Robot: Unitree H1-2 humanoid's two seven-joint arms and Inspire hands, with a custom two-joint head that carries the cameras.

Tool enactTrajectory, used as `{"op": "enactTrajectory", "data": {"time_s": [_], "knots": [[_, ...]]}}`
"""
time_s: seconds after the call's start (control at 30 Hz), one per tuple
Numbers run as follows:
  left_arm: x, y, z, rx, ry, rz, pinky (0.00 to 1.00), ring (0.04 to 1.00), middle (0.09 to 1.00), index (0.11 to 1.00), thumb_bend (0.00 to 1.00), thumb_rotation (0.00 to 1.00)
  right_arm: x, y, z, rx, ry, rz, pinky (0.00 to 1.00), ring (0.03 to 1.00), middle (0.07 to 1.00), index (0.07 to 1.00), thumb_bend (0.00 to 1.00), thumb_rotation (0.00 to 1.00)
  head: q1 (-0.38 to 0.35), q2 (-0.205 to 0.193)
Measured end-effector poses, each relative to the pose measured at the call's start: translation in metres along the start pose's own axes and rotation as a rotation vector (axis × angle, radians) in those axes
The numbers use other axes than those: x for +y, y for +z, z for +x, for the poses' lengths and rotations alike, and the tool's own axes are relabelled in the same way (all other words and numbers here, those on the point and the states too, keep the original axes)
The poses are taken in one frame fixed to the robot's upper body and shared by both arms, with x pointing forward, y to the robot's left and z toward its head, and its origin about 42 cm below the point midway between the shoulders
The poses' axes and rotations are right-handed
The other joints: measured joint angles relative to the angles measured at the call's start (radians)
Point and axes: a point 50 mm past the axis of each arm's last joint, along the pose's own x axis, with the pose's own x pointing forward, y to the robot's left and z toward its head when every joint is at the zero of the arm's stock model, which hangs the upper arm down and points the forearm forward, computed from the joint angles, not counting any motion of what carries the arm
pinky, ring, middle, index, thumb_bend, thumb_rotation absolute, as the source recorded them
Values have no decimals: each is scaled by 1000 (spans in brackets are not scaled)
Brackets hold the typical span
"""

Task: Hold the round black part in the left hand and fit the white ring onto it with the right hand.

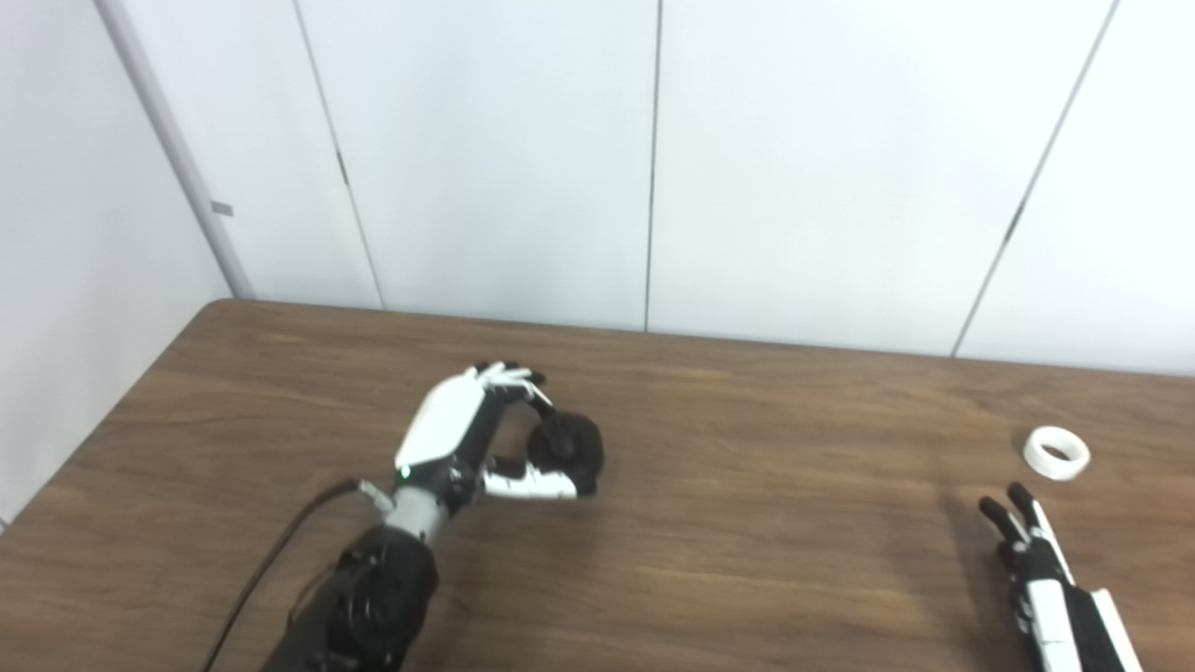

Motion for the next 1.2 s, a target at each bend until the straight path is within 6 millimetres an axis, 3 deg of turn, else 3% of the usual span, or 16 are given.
{"op": "enactTrajectory", "data": {"time_s": [0.5, 0.9, 1.2], "knots": [[-29, 32, -37, -110, -70, 31, 1000, 917, 812, 483, 522, 62, 9, 7, 2, 8, -20, -5, 1000, 1000, 948, 1000, 639, 1000, -57, 17], [-64, 41, -70, -111, -132, -6, 1000, 902, 802, 483, 522, 59, 22, 14, 0, 17, -10, -5, 1000, 991, 955, 1000, 586, 1000, -92, 40], [-80, 50, -83, -134, -110, 3, 1000, 893, 793, 484, 521, 57, 22, 14, -1, 18, -8, -15, 1000, 983, 954, 1000, 586, 1000, -106, 55]]}}
